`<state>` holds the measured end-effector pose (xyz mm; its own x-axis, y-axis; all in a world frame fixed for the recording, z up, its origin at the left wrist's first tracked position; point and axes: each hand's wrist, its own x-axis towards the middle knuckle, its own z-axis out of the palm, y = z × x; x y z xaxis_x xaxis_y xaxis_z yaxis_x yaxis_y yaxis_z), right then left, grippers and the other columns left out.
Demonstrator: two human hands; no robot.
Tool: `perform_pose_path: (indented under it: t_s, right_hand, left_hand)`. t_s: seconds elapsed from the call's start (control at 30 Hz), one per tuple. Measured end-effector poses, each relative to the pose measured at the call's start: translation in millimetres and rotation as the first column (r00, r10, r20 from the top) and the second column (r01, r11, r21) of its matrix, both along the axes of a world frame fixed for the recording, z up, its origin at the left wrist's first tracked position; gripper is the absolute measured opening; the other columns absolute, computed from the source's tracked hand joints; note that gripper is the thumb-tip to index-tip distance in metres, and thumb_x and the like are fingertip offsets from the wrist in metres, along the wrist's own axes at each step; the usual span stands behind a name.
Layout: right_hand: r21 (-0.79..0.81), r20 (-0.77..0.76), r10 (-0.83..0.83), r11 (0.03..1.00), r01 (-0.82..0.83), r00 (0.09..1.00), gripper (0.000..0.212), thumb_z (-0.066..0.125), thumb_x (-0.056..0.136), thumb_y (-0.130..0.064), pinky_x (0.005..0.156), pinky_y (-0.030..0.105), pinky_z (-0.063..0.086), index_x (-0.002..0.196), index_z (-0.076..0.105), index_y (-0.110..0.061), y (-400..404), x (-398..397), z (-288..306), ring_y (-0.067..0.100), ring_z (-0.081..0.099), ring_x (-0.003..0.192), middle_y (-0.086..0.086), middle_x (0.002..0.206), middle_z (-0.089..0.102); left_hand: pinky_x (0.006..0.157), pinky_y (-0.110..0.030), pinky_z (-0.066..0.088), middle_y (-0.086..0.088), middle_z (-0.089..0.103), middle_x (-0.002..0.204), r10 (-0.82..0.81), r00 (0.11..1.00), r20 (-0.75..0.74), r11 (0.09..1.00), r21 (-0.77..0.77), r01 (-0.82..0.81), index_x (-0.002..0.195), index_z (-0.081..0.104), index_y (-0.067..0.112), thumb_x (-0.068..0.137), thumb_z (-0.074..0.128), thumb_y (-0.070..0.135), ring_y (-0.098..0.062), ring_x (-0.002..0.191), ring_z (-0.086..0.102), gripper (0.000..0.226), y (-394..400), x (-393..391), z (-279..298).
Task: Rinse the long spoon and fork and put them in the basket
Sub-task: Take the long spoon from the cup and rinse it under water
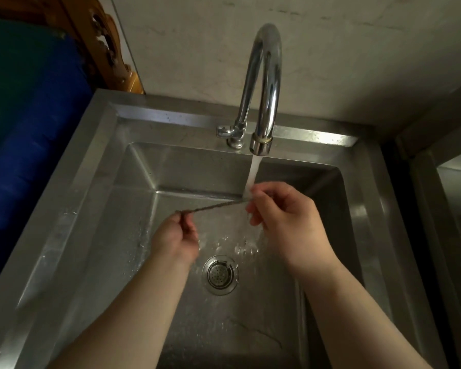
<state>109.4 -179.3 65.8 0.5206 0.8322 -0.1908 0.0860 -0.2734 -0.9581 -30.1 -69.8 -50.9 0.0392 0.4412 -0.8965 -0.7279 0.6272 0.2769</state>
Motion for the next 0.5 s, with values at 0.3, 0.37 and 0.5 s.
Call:
perform_pose_path:
  t_s: [0.3,0.37,0.5]
  right_hand:
    - [-0.424,0.391,0.219,0.905,-0.036,0.894,0.003,0.069,0.085,-0.034,0.058,0.018,0.05,0.087,0.072,-0.035,-74.0,0.3,-69.3,0.001,0.066,0.07,-0.012,0.075,0.072]
    - [-0.435,0.51,0.265,0.9,-0.021,0.818,0.009,0.069,0.084,-0.033,0.065,0.032,0.051,0.085,0.073,-0.025,-85.1,-9.1,-87.3,0.015,0.065,0.073,-0.004,0.077,0.072]
    - [-0.434,0.469,0.214,0.901,0.013,0.857,0.013,0.072,0.081,-0.025,0.06,0.032,0.047,0.071,0.07,-0.017,-102.9,-22.9,-117.5,0.019,0.059,0.067,0.0,0.073,0.063]
  left_hand:
    - [0.045,-0.017,0.044,-0.007,0.066,0.07,-0.152,0.874,-0.461,0.736,0.537,0.411,0.092,0.062,0.009,0.09,0.06,0.0,-0.011,0.054,0.061,0.009,16.0,31.0,42.1]
    - [0.045,-0.019,0.045,-0.004,0.067,0.068,-0.227,0.801,-0.554,0.614,0.557,0.559,0.088,0.064,0.014,0.088,0.063,0.002,-0.011,0.054,0.062,0.012,6.4,41.9,44.9]
    - [0.058,-0.027,0.056,0.013,0.072,0.071,-0.39,0.517,-0.762,0.345,0.4,0.849,0.083,0.07,0.037,0.082,0.067,0.024,-0.009,0.063,0.068,0.013,-13.9,51.0,36.3]
